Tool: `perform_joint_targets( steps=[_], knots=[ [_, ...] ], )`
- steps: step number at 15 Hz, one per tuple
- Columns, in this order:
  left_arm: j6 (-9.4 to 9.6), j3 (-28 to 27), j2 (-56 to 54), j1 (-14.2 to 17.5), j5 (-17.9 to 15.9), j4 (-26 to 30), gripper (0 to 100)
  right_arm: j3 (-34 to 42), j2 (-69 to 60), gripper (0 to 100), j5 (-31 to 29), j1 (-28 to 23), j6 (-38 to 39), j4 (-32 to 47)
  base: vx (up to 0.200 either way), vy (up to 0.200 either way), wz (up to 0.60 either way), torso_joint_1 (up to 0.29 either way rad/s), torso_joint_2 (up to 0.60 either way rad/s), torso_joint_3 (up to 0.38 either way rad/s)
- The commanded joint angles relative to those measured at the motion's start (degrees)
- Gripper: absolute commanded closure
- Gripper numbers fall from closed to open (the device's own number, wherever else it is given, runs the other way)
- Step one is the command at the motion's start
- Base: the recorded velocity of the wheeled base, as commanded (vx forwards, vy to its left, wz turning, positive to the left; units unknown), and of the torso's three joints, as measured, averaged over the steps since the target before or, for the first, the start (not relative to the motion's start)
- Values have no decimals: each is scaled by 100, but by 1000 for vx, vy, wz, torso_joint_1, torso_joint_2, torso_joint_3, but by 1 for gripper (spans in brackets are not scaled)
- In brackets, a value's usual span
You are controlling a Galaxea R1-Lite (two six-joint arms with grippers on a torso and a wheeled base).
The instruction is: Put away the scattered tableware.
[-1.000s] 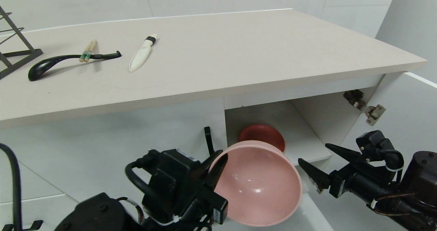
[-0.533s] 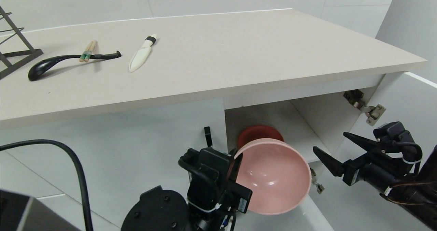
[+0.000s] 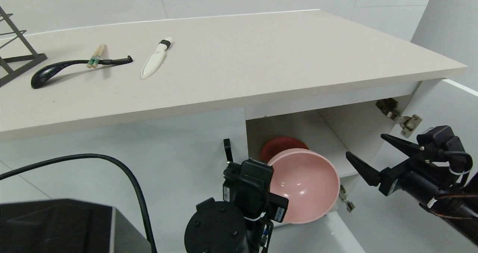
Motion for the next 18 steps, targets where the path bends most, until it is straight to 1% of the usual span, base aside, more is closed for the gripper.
perform_joint_targets(
  steps=[1,2,4,6,7,8,11,13,15,18],
  knots=[
    [8,-146,179,-1,3,-3,100,-20,-174,0,6,54,-37,-8,0,0,0,0,0,0],
    [17,-164,188,-1,-6,-3,100,-20,-218,0,6,186,-37,-8,0,0,0,0,0,0],
    [157,-226,205,43,-6,-3,100,-20,-341,0,-3,459,-10,-8,0,0,0,0,0,0],
    [228,-393,267,175,-6,-3,100,-20,-402,0,-12,459,-2,-8,0,0,0,0,0,0],
    [307,-568,372,316,-6,-3,100,-29,-437,0,-12,467,33,-8,0,0,0,0,0,0],
    [333,-683,443,351,3,-3,100,-56,-437,0,-12,476,33,-8,0,0,0,0,0,0],
    [351,-823,592,351,3,-3,100,-99,-437,0,-12,608,165,-8,0,0,0,0,0,0],
    [359,-1087,654,360,3,-3,100,-91,-446,0,-12,968,640,-8,0,0,0,0,0,0],
    [412,-1201,645,360,3,-3,100,-56,-288,0,-12,1021,781,-8,0,0,0,0,0,0],
    [421,-1228,557,351,-6,-3,100,24,-103,0,-21,1021,781,-8,0,0,0,0,0,0]
  ],
)
